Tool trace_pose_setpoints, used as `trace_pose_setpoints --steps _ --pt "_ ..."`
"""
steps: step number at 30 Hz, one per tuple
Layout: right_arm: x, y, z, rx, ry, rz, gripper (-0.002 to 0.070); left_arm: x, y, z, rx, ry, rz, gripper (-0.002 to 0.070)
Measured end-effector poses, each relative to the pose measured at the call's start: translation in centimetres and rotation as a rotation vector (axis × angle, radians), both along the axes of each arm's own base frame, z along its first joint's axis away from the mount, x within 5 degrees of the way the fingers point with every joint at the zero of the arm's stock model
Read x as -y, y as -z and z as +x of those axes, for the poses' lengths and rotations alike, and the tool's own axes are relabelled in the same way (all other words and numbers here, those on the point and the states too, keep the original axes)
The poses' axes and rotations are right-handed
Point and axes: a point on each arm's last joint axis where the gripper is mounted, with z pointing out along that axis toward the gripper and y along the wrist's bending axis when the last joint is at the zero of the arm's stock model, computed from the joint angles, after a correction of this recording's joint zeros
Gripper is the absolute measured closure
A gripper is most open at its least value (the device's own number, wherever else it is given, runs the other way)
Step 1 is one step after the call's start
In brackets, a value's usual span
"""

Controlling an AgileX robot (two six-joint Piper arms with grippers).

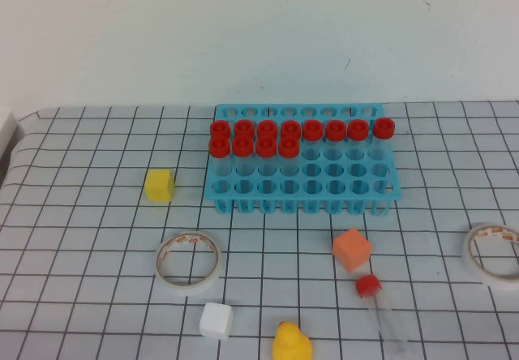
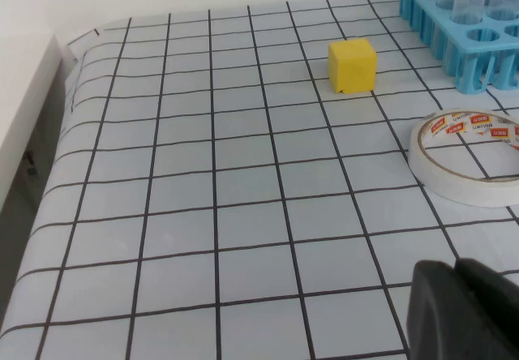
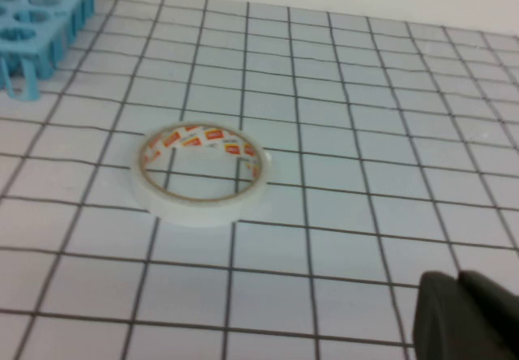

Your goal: Place the test tubes

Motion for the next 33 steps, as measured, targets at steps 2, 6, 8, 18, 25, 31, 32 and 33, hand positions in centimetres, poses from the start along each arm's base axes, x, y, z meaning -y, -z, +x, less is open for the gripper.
trace_pose_setpoints --steps 2,6,8,18,25,31,32,33 --pt "0.0 0.0 0.0 0.0 0.0 0.0 0.0678 0.0 0.0 0.0 0.0 0.0 0.0 0.0676" --pt "0.1 0.0 0.0 -0.001 0.0 -0.018 0.0678 0.0 0.0 0.0 0.0 0.0 -0.001 0.0676" --pt "0.1 0.0 0.0 -0.001 0.0 -0.018 0.0678 0.0 0.0 0.0 0.0 0.0 -0.001 0.0676" --pt "0.1 0.0 0.0 -0.002 0.001 -0.02 0.0678 0.0 0.0 0.0 0.001 0.0 0.006 0.0676" --pt "0.1 -0.3 0.1 0.042 -0.004 -0.035 0.0678 -0.1 -0.5 0.2 0.063 -0.007 0.002 0.0676" --pt "-0.2 -2.5 0.5 0.289 -0.035 -0.067 0.0678 -0.3 -2.9 0.4 0.328 -0.031 -0.027 0.0676" --pt "-0.3 -2.8 0.5 0.325 -0.039 -0.072 0.0678 -0.3 -3.3 0.3 0.375 -0.035 -0.032 0.0676" --pt "-0.3 -3.3 0.5 0.376 -0.046 -0.076 0.0678 -0.3 -3.8 0.3 0.42 -0.039 -0.038 0.0676"
